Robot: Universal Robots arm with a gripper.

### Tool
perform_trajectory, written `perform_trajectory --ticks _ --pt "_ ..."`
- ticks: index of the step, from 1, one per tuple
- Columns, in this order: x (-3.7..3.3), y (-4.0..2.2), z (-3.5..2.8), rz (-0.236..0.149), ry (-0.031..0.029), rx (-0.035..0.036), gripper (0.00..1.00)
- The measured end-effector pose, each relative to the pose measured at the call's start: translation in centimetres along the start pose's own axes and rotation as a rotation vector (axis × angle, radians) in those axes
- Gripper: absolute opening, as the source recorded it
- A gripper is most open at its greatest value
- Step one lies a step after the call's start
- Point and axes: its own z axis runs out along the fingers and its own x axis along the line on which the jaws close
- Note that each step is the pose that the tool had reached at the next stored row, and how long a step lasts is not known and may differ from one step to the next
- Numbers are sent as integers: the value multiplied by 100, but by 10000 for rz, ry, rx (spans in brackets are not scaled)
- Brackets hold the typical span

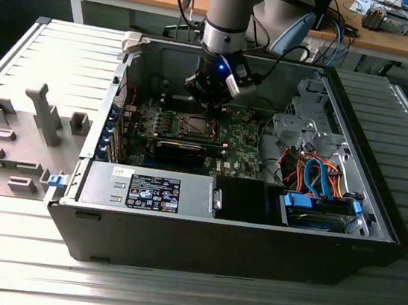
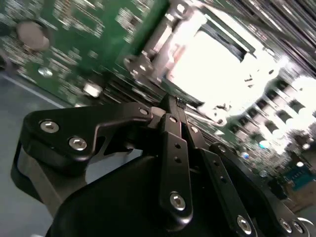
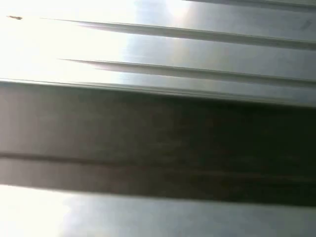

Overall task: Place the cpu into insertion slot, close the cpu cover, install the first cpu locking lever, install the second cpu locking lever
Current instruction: 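Install the first cpu locking lever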

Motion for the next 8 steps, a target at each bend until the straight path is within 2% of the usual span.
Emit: perform_trajectory --ticks 1,2,4,8 --pt "181 17 10 -26 -30 -40 11" --pt "158 29 20 -26 -32 -51 11" --pt "28 18 43 -25 14 -53 11" --pt "-19 13 55 -25 33 -52 11"
